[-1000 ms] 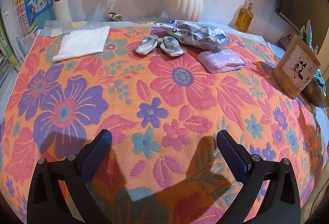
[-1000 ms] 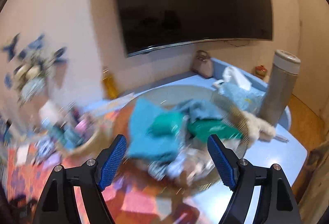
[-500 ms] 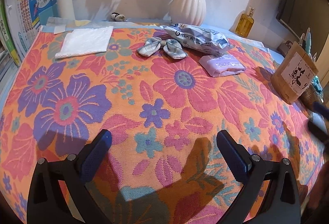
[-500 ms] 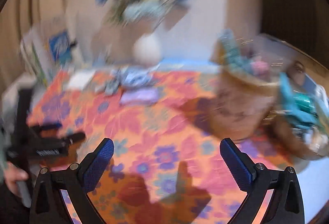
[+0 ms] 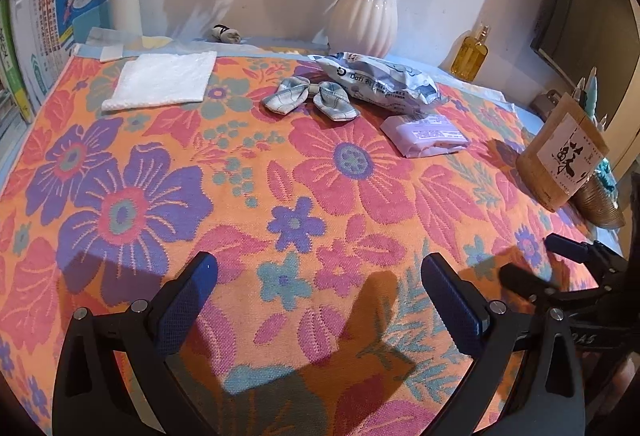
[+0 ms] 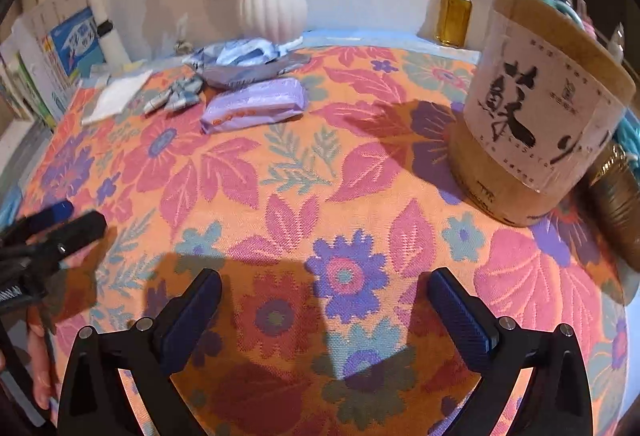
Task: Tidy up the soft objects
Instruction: 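Move both open grippers back over the flowered table, then grasp the plaid bow with the left gripper while the right grasps the lilac packet, then carry the plaid bow and lilac packet over the glass plate and release both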
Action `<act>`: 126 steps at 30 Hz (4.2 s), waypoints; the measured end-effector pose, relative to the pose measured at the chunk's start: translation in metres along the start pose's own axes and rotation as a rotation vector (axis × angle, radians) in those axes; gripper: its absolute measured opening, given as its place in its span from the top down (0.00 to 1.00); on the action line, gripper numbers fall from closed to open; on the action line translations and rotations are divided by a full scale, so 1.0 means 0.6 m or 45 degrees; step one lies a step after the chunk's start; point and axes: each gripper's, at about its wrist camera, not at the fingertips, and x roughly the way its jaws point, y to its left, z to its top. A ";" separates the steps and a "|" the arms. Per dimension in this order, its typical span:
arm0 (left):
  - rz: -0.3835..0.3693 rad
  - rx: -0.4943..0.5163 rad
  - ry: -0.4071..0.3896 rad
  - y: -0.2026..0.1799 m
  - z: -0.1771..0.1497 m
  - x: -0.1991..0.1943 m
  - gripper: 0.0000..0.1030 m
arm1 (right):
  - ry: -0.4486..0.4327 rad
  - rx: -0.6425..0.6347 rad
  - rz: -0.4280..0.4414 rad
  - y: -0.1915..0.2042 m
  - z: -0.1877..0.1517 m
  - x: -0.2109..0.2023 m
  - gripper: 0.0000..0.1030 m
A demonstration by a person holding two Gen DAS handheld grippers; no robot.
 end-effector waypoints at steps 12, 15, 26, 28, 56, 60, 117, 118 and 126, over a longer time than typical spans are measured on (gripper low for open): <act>0.005 -0.023 -0.005 0.002 -0.002 0.001 0.01 | 0.002 -0.020 0.028 0.004 0.004 0.003 0.00; 0.003 -0.012 0.004 0.002 -0.002 0.002 0.01 | 0.008 -0.026 0.015 0.007 0.004 0.004 0.00; 0.055 0.158 0.189 -0.023 0.000 0.015 0.01 | 0.101 -0.059 0.020 0.005 0.009 0.005 0.00; -0.036 0.154 0.242 -0.023 0.014 0.000 0.01 | 0.226 -0.082 0.033 0.007 0.025 0.011 0.00; 0.059 0.294 0.044 -0.023 0.201 0.175 0.47 | -0.037 -0.329 0.219 0.048 0.211 0.132 0.29; 0.065 0.316 0.013 -0.028 0.196 0.167 0.52 | -0.116 -0.458 0.182 0.082 0.181 0.109 0.64; -0.519 0.577 -0.269 -0.577 0.170 -0.077 0.52 | -0.429 0.924 -0.049 -0.515 -0.003 -0.286 0.63; -0.506 0.600 -0.242 -0.603 0.171 -0.054 0.52 | -0.426 0.936 -0.064 -0.527 -0.002 -0.280 0.63; -0.488 0.629 -0.123 -0.653 0.176 0.017 0.17 | -0.370 0.854 -0.176 -0.549 0.026 -0.249 0.34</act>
